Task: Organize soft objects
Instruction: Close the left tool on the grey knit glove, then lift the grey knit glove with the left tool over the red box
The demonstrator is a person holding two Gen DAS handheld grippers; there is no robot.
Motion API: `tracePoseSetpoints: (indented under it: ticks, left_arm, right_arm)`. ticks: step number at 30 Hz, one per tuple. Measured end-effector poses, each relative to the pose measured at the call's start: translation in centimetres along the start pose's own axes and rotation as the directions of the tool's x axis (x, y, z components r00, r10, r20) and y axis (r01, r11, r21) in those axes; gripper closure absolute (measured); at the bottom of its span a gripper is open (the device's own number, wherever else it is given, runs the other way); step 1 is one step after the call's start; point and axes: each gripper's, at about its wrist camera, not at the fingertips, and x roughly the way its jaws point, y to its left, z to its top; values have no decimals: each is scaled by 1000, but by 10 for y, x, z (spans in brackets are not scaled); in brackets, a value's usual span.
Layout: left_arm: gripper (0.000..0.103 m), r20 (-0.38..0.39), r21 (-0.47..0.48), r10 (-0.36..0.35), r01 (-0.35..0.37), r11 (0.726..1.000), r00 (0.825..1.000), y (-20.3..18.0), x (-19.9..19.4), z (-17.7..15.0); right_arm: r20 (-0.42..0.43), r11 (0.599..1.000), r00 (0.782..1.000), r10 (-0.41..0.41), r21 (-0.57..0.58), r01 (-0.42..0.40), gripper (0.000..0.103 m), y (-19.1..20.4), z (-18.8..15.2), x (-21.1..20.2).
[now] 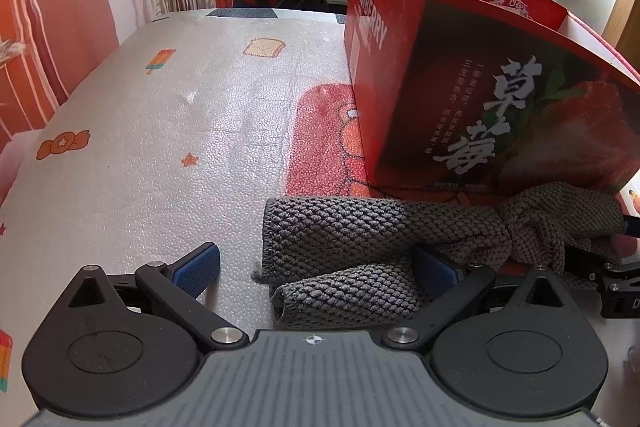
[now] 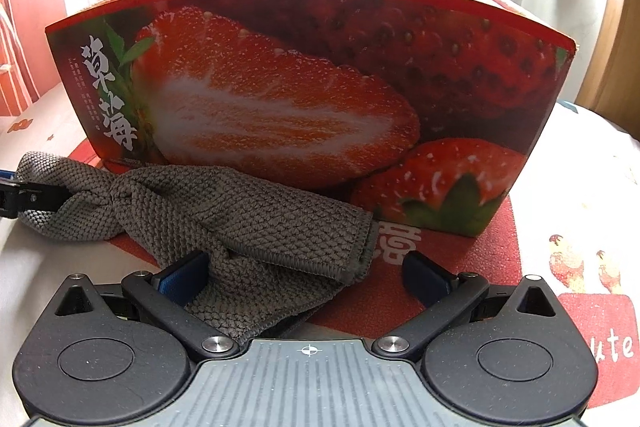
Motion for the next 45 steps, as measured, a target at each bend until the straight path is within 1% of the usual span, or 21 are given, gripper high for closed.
tracePoseSetpoints:
  ticks: [2, 3, 4, 5, 6, 7, 8, 9, 10, 11, 12, 14, 16, 17, 19, 22, 29, 32, 38, 42, 45]
  left_arm:
    - [10, 7, 7, -1, 1, 1000, 1000, -2, -2, -3]
    - [19, 15, 12, -10, 10, 1000, 1000, -3, -5, -4]
    - [30, 20, 19, -20, 20, 1000, 1000, -5, -7, -5]
    - [34, 25, 26, -35, 35, 999, 999, -6, -9, -6]
    - [42, 27, 31, -54, 53, 998, 998, -8, -11, -6]
    - [52, 26, 32, -62, 62, 998, 998, -9, -13, -7]
    - [57, 29, 34, -73, 72, 997, 997, -10, -13, -7]
    - [66, 32, 38, -92, 91, 995, 995, -11, -14, -8]
    - [72, 34, 39, -107, 105, 994, 994, -12, -15, -9]
    - [76, 37, 46, -110, 108, 993, 993, -14, -16, -10]
    - [80, 41, 59, -108, 106, 993, 993, -17, -17, -11]
    - [80, 47, 78, -107, 103, 992, 993, -21, -19, -13]
    - [81, 51, 81, -111, 107, 991, 993, -23, -22, -15]
    - [81, 55, 74, -119, 114, 991, 991, -21, -23, -15]
    - [82, 68, 58, -136, 133, 989, 988, -17, -28, -16]
    - [84, 100, 34, -162, 159, 987, 982, -12, -36, -18]
    - [84, 203, 15, -172, 172, 985, 964, -5, -67, -11]
    - [84, 258, 23, -166, 166, 986, 952, -4, -87, -2]
    - [84, 352, 31, -186, 187, 982, 917, -2, -120, 20]
    - [84, 360, 32, -214, 217, 976, 908, -6, -125, 30]
    - [84, 350, 37, -234, 236, 971, 907, -8, -121, 36]
  right_arm:
    - [-7, 1000, 1000, 6, -5, -6, 0, 1, 1, -1]
    - [-7, 1000, 1000, 9, -8, -9, 1, 1, 1, -1]
    - [-5, 1000, 1000, 13, -11, -13, 4, 1, 1, -2]
    - [0, 1000, 1000, 21, -18, -21, 10, 2, 1, -4]
    - [2, 999, 999, 33, -28, -33, 15, 3, 1, -6]
    - [5, 998, 999, 49, -35, -49, 24, 5, 2, -8]
    - [5, 997, 998, 55, -46, -55, 31, 7, 2, -10]
    - [6, 997, 998, 62, -55, -62, 34, 9, 2, -12]
    - [6, 995, 997, 74, -62, -74, 43, 10, 2, -14]
    - [7, 993, 996, 88, -73, -87, 53, 12, 2, -16]
    - [6, 992, 995, 98, -83, -97, 57, 14, 2, -18]
    - [5, 989, 994, 110, -99, -109, 74, 19, 2, -21]
    - [5, 985, 992, 129, -112, -127, 86, 22, 2, -24]
    - [8, 984, 992, 129, -124, -127, 88, 24, 1, -27]
    - [21, 982, 992, 128, -146, -124, 89, 26, 0, -30]
    - [54, 981, 988, 144, -140, -136, 90, 23, 3, -38]
    - [151, 972, 972, 180, -181, -152, 90, 22, 15, -75]
    - [201, 966, 958, 203, -200, -162, 90, 19, 25, -95]
    - [281, 961, 934, 221, -227, -159, 90, 18, 54, -125]
    - [304, 964, 929, 213, -219, -149, 90, 15, 69, -132]
    - [303, 968, 931, 205, -206, -147, 90, 10, 75, -133]
